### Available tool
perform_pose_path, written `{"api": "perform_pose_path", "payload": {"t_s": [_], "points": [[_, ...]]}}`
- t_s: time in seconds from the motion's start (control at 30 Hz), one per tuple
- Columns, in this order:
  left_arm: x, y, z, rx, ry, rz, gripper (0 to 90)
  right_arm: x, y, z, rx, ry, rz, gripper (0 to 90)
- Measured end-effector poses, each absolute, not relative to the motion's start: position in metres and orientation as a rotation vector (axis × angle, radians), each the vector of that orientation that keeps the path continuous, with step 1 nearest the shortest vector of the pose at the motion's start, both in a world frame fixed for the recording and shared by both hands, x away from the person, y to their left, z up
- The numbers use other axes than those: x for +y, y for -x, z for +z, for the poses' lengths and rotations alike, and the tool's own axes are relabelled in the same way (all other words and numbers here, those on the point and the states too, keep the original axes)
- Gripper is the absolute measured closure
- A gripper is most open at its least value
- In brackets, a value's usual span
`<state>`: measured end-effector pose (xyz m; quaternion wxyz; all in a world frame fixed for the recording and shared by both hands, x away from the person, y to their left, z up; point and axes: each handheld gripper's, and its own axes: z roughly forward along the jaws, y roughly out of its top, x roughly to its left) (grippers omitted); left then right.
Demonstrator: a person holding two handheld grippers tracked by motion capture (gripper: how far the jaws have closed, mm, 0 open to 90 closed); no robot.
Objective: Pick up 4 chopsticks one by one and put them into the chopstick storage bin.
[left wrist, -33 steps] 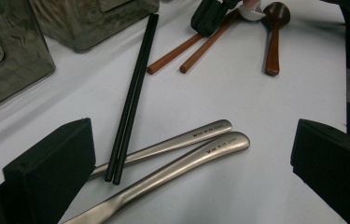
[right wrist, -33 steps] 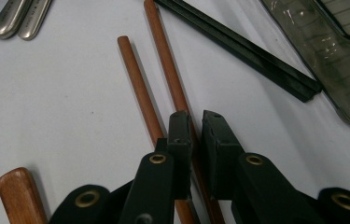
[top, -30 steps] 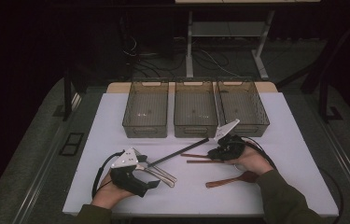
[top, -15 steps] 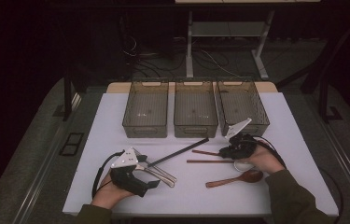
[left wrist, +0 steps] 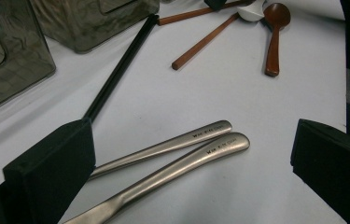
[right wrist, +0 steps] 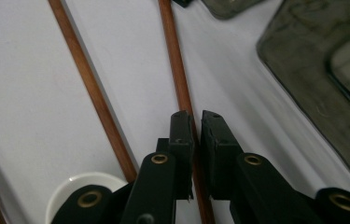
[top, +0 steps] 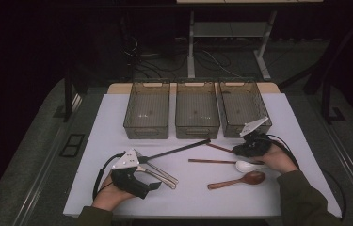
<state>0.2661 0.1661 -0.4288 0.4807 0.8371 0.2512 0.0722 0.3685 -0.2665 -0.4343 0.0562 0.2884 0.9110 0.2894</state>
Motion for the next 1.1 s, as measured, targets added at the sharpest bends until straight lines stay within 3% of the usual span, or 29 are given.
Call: {"api": "perform_pose_path", "payload": {"t_s": [0.37,0.47,0.7,1.1], "points": [[0.166,-0.266,-0.429,0.612,-2.042,0.176,0.0,-0.289,-0.365,-0.432,2.725,-0.924,0.851,83.2],[0.166,-0.266,-0.429,0.612,-2.043,0.177,0.0,-0.291,-0.363,-0.429,2.700,-0.926,0.875,78.6],[0.166,-0.266,-0.429,0.612,-2.041,0.177,0.0,-0.261,-0.348,-0.415,2.741,-0.791,1.030,75.4],[0.166,-0.266,-0.429,0.609,-2.047,0.176,0.0,-0.211,-0.346,-0.437,2.873,-0.594,0.930,79.2]]}}
